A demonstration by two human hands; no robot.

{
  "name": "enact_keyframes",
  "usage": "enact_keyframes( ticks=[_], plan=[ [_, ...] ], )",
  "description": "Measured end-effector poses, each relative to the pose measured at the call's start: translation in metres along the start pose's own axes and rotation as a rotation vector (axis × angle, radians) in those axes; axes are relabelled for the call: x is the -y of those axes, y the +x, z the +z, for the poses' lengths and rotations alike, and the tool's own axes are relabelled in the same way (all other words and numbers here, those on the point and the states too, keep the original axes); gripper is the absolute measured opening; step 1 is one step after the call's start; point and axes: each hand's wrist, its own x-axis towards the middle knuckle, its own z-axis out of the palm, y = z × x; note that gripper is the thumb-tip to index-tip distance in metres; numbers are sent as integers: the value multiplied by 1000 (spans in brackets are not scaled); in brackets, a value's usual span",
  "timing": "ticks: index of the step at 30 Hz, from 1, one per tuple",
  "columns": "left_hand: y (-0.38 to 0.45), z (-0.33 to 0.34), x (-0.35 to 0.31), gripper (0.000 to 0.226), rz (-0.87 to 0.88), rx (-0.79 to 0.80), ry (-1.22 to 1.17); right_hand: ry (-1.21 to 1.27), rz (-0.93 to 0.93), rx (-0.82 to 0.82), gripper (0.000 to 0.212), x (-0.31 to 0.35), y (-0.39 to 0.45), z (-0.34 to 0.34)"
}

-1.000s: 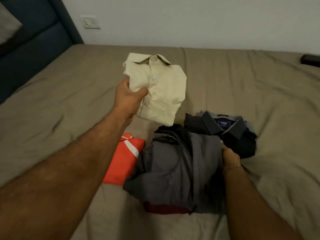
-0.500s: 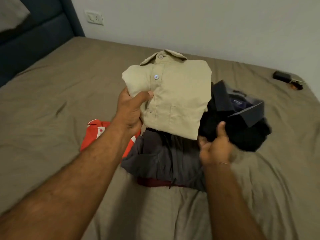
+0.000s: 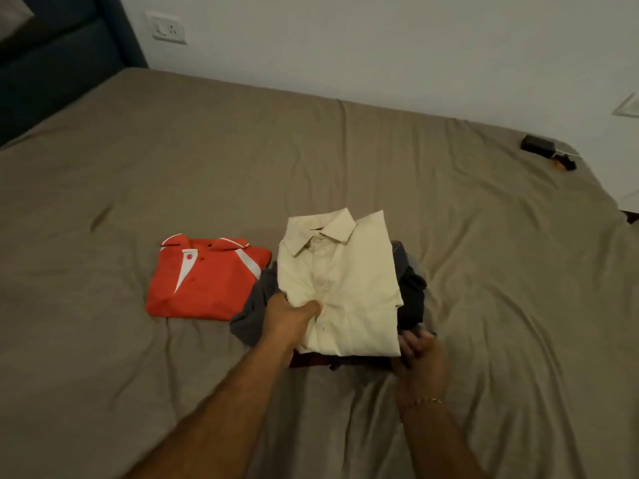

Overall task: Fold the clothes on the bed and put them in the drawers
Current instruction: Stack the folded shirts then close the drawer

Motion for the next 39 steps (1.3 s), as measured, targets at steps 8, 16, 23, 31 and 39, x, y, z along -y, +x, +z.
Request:
enact_keyframes(
  ticks=[8, 16, 23, 31, 39],
  plan=[
    [32, -25, -10, 42, 13, -319, 263, -860, -654, -9, 131, 36, -3, 58],
    [65, -25, 1, 67, -101, 85, 38, -444, -44, 227, 114, 42, 66, 60],
    [84, -24, -3, 28, -230, 224, 492, -662, 3, 346, 134, 51, 83, 55],
    [66, -19, 15, 40, -337, 376, 41, -488, -38, 280, 129, 26, 85, 28],
    [0, -29, 50, 55, -446, 333, -503, -478, -158, 456, 98, 18, 53, 8]
  ],
)
